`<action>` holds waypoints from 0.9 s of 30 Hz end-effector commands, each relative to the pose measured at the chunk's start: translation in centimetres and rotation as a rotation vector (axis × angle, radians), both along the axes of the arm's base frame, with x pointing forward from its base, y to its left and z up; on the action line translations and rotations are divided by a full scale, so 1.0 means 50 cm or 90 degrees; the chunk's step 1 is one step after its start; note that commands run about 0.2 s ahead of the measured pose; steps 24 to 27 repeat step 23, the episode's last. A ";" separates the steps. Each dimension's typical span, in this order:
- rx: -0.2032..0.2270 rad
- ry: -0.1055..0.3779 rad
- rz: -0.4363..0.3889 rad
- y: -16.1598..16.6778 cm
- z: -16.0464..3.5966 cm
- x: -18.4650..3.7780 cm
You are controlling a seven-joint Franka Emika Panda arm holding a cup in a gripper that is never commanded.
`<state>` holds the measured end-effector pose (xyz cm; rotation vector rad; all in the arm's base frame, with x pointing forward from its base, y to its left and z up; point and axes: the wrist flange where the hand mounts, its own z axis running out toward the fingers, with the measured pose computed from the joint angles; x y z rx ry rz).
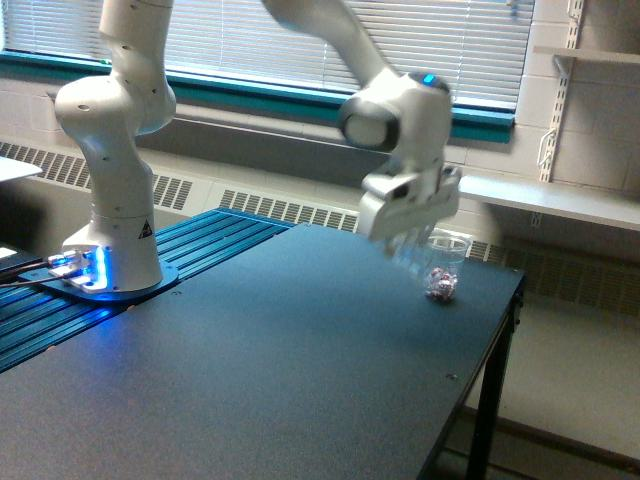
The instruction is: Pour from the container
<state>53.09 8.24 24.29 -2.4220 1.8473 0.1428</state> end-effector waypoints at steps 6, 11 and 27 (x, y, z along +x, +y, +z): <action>-0.090 -0.128 0.142 -0.095 0.083 0.004; -0.102 -0.162 0.190 -0.079 0.111 -0.027; -0.089 -0.157 0.214 -0.091 0.134 -0.062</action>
